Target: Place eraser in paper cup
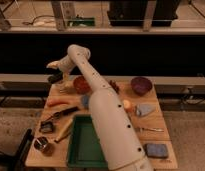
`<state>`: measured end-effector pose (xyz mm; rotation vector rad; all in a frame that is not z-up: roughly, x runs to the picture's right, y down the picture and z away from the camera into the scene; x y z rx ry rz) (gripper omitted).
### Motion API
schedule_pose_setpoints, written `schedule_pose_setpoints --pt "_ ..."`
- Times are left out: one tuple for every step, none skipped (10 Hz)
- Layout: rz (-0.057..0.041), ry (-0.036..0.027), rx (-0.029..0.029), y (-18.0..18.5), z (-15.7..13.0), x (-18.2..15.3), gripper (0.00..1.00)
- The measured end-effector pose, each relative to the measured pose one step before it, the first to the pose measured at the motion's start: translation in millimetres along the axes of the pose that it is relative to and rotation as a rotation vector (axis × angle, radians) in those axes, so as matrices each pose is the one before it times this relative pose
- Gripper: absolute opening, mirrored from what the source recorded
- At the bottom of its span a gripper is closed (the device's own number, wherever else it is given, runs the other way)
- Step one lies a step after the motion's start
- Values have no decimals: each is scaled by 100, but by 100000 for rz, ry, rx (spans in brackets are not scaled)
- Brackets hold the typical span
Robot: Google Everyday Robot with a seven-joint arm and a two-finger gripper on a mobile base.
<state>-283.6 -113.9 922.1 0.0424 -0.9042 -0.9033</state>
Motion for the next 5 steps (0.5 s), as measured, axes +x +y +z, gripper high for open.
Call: schedule_pose_setpoints --pt "-760 776 656 -241 -501 20 80" --pt "-1109 339 870 -489 -240 -286 80" --pt "-844 296 274 -285 -48 -181 80" --pt "-1039 345 229 -384 -44 -200 80" --pt "-484 341 277 -131 -125 -51 80"
